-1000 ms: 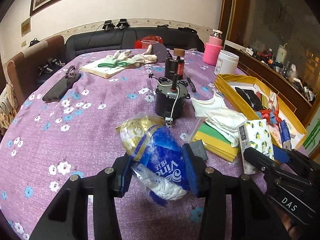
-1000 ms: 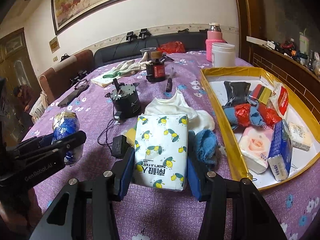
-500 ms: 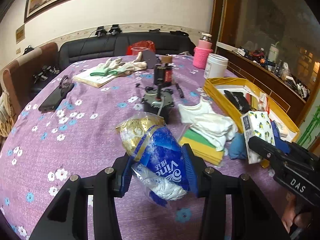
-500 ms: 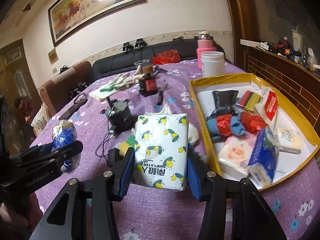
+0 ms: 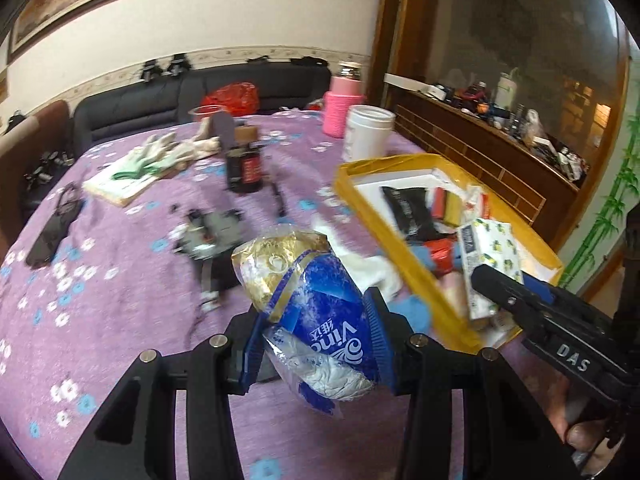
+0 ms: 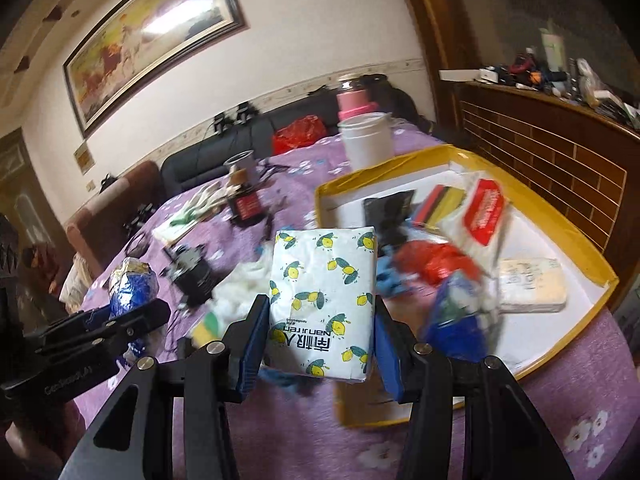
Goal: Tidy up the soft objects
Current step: 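Carry the tissue roll and lemon-print pack into the yellow tray and release both, then return both grippers to the table and grasp the white cloth with the right gripper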
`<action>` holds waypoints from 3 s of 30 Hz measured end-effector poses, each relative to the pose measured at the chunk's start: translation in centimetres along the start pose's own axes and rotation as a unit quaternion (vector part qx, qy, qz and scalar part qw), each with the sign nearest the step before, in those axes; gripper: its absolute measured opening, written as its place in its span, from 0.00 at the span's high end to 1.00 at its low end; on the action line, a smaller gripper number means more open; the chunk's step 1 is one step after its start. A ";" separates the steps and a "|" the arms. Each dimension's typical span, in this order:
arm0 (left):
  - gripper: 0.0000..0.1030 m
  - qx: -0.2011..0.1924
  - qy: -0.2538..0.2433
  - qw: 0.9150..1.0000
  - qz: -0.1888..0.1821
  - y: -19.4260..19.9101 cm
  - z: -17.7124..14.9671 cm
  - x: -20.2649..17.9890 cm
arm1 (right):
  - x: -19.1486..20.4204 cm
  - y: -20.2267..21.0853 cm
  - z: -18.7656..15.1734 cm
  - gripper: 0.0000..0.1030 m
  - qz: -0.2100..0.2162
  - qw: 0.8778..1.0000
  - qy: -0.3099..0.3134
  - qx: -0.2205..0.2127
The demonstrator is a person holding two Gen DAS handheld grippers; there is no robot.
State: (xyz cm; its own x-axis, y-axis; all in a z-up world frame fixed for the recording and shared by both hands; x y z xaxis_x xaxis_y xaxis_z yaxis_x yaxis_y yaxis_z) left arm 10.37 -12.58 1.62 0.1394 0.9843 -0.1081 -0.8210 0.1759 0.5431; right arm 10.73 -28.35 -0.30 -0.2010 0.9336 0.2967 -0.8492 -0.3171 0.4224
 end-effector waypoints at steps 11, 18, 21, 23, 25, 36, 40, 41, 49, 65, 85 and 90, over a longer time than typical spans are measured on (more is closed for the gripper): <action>0.56 0.018 -0.026 0.999 -0.043 -5.1 3.6 -7.0 | -5.1 -3.2 8.5 0.49 -0.032 0.998 -0.045 -0.029; 0.56 0.036 -0.035 0.997 -0.053 -9.9 4.5 -11.2 | -8.8 -8.6 13.0 0.49 -0.071 0.996 -0.048 -0.015; 0.56 0.048 -0.042 0.996 -0.059 -12.2 3.7 -12.8 | -10.4 -9.9 12.0 0.49 -0.072 0.996 -0.061 0.003; 0.56 0.053 -0.047 0.996 -0.059 -13.2 3.0 -13.5 | -11.6 -10.2 11.6 0.49 -0.077 0.995 -0.061 0.009; 0.56 0.057 -0.042 0.995 -0.064 -14.0 2.5 -14.0 | -12.6 -10.4 11.1 0.49 -0.086 0.994 -0.061 0.016; 0.56 0.025 -0.093 0.993 -0.071 -14.2 1.2 -15.4 | -13.7 -12.0 9.0 0.49 -0.085 0.993 -0.067 0.055; 0.56 0.026 -0.084 0.993 -0.074 -14.2 1.3 -15.1 | -13.7 -12.0 9.1 0.47 -0.084 0.993 -0.065 0.052; 0.55 0.025 -0.083 0.993 -0.074 -14.1 1.3 -15.1 | -13.6 -12.0 9.1 0.46 -0.083 0.993 -0.066 0.051; 0.43 0.020 -0.076 0.995 -0.065 -13.9 1.3 -14.9 | -13.3 -11.6 9.5 0.42 -0.084 0.994 -0.065 0.038; 0.21 0.008 -0.090 0.995 -0.033 -11.2 2.7 -14.8 | -13.9 -8.4 12.2 0.37 -0.080 0.993 -0.085 -0.024; 0.19 0.036 -0.006 0.999 0.020 0.2 -5.3 2.6 | -2.8 -5.2 7.5 0.37 0.053 0.998 -0.023 0.013; 0.19 0.043 0.045 0.997 0.037 0.1 -7.0 7.0 | 4.9 -5.7 1.7 0.37 0.117 0.989 0.034 0.089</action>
State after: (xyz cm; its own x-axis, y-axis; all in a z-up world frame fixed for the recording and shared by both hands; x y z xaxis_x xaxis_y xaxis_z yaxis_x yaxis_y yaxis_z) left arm 7.41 -5.76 -4.88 0.0261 0.9901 -0.1377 -0.7766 0.1068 0.6209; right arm 15.40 -22.28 0.22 -0.4193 0.8388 0.3473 -0.6777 -0.5437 0.4950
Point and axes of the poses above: each gripper's, at about its wrist camera, not at the fingertips, and y roughly against the way its jaws point, x to its left, z to its top, the point moved 10 cm from there along -y, roughly the way its jaws point, and after that the axes turned 8 degrees about -x, right-handed, at the moved point
